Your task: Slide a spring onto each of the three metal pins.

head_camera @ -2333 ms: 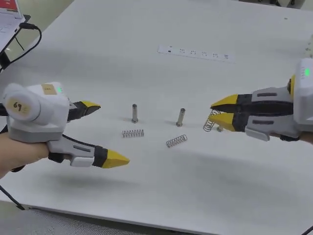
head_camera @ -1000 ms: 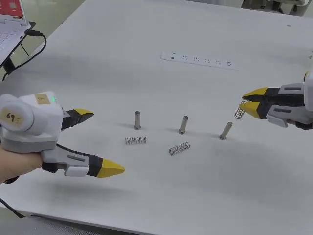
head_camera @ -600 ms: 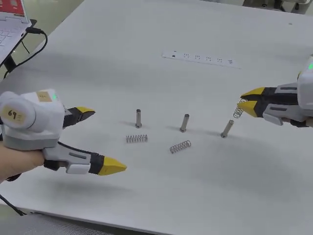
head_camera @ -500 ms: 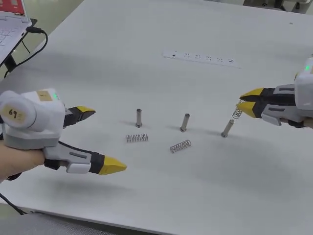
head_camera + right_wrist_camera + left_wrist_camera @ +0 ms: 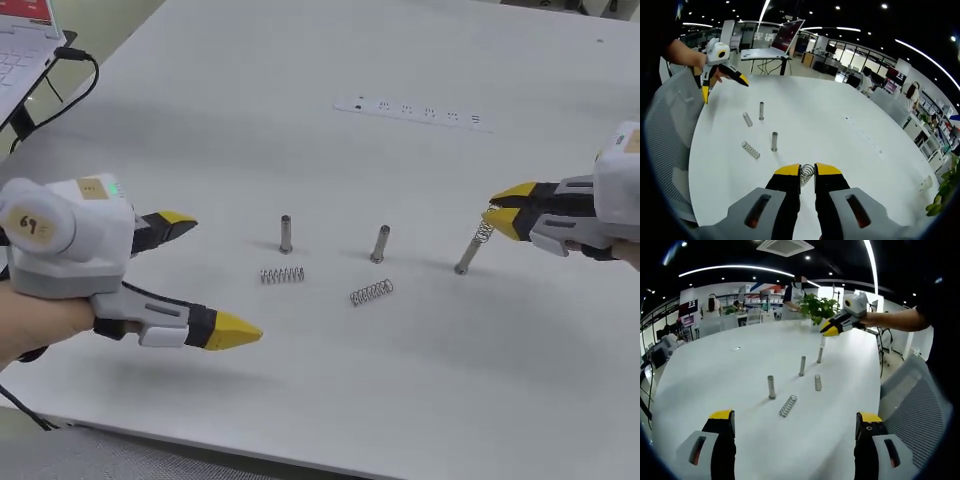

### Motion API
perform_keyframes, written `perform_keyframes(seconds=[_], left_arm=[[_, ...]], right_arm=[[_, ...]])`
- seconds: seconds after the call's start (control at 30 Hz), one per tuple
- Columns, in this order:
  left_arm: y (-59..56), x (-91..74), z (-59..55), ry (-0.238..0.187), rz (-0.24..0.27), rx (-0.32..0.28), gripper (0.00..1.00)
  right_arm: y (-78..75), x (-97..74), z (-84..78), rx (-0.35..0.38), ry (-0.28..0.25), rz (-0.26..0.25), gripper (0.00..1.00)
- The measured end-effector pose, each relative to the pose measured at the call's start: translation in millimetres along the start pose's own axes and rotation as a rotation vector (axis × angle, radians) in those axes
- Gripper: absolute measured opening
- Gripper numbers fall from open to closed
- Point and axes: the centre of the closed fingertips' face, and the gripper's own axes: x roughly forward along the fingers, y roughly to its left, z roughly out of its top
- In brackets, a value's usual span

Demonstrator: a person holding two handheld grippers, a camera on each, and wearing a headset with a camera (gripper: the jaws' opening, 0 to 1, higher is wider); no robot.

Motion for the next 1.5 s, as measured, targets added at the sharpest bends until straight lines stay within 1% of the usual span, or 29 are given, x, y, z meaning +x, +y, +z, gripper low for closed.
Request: perform_keyframes(seconds=[0.13, 0.23, 0.3, 0.8, 1.17, 1.5], left_arm=[[-0.4, 0.5, 0.7, -0.004, -0.002, -0.002, 0.98], [-1.3, 1.0, -0.3, 0.000, -0.005, -0.001, 0.98], [-1.5, 1.2, -1.3, 0.001, -0.005, -0.003, 0.98], [-2.8, -0.9, -6.0, 0.010, -0.006, -0.011, 0.98], [-5.0, -0.3, -8.1, 0.016, -0.013, -0.015, 0.98], [-2.6, -2.4, -4.0, 0.011, -0.010, -0.012, 0.98]], right_arm=[[-1.3, 0.7, -0.1, 0.004, -0.004, -0.006, 0.07], [-0.1, 1.7, -0.2, 0.008, -0.005, -0.002, 0.07], [0.9, 2.7, -1.8, 0.000, 0.003, 0.001, 0.07], [5.1, 8.4, -12.1, 0.013, 0.021, 0.010, 0.07], [11.9, 15.4, -26.3, 0.018, 0.059, 0.025, 0.07], [19.5, 24.1, -40.0, 0.016, 0.103, 0.046, 0.08]])
